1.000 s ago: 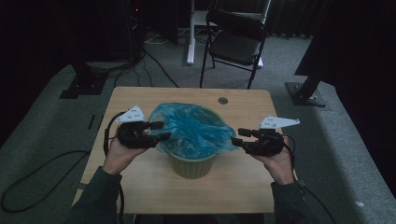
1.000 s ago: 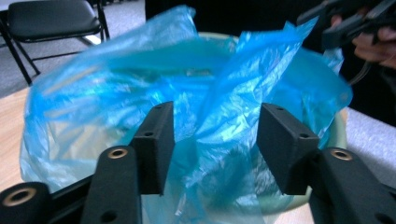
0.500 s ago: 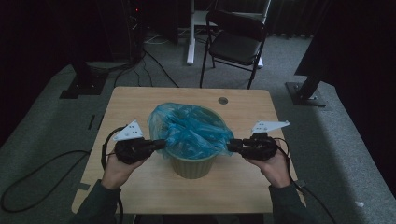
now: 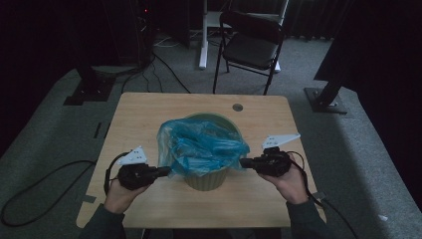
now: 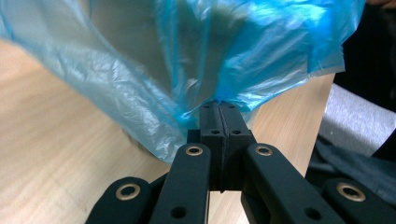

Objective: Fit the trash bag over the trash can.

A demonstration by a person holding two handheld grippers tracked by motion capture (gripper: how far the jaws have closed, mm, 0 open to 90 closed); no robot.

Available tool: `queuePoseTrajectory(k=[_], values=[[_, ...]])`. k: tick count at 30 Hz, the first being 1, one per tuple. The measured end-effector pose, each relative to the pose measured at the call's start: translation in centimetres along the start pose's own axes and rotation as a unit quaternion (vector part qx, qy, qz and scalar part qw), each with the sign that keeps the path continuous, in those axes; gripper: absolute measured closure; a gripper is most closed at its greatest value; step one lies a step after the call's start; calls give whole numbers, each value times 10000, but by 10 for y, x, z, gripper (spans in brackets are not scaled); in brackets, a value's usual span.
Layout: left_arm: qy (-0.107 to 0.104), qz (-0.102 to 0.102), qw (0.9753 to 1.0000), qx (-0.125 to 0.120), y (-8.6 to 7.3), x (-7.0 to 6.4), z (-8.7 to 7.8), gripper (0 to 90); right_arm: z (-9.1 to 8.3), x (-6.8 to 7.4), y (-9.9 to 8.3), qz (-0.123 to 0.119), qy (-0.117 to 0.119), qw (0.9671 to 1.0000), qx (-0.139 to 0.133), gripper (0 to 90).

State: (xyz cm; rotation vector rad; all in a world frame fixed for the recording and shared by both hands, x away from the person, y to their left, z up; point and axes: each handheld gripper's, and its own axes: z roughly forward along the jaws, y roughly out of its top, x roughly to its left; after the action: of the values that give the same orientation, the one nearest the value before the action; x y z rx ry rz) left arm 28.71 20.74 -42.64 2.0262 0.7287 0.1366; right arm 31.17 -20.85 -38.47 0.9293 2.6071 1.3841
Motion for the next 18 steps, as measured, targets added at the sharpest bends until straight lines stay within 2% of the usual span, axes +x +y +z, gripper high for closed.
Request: queuePoseTrajectory(k=[2,3,4,7,10,14,15,16,17,18], values=[[-40,-38,10000,65,-5,3,4,900,3,1,-1,8,100,9999,41,900],[7,-39,9999,140,-7,3,6,900,4,1,-2,-2,107,9999,62,900],[7,-39,9999,140,-7,3,6,900,4,1,-2,-2,107,9999,62,900],[27,-74,9994,348,-14,8,14,900,8,2,-4,-17,78,9998,163,900],[5,-115,9991,402,-18,9,18,900,9,-1,-6,15,9,9998,204,900],[80,27,9985,544,-18,5,23,900,10,-3,-8,55,-47,9997,250,900],[97,58,9981,600,-18,4,25,900,11,-3,-8,61,-143,9994,299,900],[97,58,9981,600,-18,4,25,900,11,-3,-8,61,-143,9994,299,900],[97,58,9981,600,-18,4,25,900,12,-4,-8,36,-269,9990,361,900],[89,125,9971,739,-20,2,31,900,12,-4,-8,36,-269,9990,361,900]])
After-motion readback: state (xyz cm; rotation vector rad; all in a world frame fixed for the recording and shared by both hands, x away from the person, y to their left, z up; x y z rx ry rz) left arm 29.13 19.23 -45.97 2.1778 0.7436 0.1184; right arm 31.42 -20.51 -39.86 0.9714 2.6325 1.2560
